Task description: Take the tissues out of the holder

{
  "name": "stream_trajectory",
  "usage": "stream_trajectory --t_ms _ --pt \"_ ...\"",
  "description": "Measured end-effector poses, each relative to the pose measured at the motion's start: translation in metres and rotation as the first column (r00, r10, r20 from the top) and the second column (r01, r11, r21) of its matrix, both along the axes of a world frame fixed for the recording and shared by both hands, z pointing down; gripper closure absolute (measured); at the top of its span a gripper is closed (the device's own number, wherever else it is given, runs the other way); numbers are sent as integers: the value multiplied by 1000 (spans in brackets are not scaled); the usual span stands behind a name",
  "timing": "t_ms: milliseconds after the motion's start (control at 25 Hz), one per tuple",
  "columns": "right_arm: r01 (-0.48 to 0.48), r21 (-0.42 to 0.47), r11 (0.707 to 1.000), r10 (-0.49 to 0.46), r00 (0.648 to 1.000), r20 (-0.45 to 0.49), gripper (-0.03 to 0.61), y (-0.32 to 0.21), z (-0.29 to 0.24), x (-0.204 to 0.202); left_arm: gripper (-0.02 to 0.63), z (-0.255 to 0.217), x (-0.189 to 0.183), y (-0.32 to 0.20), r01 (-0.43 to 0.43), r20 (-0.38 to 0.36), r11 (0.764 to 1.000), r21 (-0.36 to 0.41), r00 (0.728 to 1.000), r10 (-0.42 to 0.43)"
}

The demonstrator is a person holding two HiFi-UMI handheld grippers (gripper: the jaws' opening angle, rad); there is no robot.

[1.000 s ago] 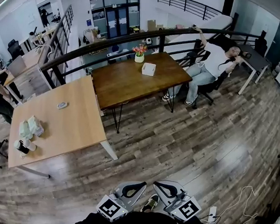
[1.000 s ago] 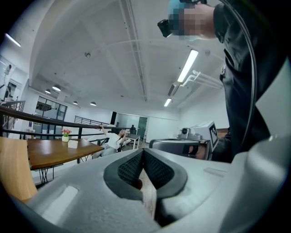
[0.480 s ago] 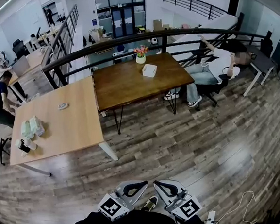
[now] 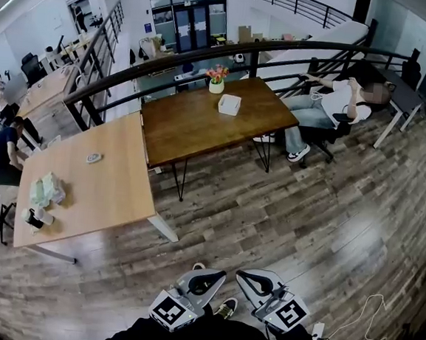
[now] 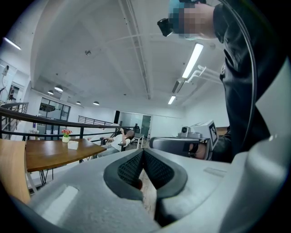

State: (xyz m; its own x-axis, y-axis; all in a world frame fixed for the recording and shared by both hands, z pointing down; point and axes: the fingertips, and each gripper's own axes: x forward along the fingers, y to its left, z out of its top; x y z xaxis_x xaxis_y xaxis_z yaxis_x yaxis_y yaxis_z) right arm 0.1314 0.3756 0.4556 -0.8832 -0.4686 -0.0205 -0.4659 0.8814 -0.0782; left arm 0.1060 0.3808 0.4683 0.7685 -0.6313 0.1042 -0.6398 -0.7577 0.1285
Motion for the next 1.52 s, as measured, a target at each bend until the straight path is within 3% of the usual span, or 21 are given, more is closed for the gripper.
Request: stream_trajectory --t_ms 720,1040,1520 --pt "-35 4 999 35 998 -59 574 -114 1 -51 617 -2 -48 -121 -38 -45 999 11 998 38" --pt "-72 -15 997 71 997 -42 574 -168 0 -80 617 -4 -76 -179 -79 -52 997 21 995 80" --pt "-134 -16 991 133 990 -49 574 -223 -1 -117 617 -9 -114 -232 -150 -64 988 23 987 151"
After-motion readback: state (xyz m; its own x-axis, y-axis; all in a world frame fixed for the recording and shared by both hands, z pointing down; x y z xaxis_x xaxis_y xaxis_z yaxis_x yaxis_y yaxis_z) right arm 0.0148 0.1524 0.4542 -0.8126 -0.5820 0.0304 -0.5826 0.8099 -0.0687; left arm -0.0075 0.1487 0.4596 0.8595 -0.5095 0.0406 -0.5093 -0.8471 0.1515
